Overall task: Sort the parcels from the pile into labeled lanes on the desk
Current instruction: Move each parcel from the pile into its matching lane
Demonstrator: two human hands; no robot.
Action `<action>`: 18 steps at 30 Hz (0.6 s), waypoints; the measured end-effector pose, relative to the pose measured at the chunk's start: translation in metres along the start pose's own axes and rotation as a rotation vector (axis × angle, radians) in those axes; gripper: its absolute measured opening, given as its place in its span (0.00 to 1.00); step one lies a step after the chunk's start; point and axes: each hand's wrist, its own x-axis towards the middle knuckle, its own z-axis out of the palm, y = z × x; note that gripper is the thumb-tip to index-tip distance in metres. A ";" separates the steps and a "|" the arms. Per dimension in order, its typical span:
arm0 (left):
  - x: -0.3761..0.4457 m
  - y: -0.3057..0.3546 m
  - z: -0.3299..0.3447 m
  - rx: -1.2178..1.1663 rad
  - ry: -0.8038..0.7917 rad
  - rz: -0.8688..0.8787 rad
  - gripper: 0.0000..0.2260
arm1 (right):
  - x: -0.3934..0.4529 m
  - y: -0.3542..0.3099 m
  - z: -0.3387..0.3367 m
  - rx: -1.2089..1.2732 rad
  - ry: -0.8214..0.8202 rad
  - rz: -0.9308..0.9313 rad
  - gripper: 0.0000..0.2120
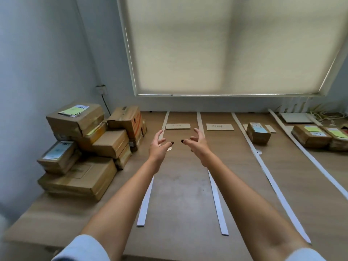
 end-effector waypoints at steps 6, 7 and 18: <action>-0.018 -0.030 -0.100 0.093 -0.020 -0.046 0.27 | -0.043 0.018 0.101 -0.009 -0.045 0.118 0.35; -0.018 -0.034 -0.113 0.112 -0.009 -0.052 0.28 | -0.048 0.021 0.115 -0.012 -0.066 0.128 0.36; 0.008 -0.041 -0.223 0.178 0.127 -0.067 0.28 | -0.024 0.001 0.217 -0.003 -0.166 0.098 0.35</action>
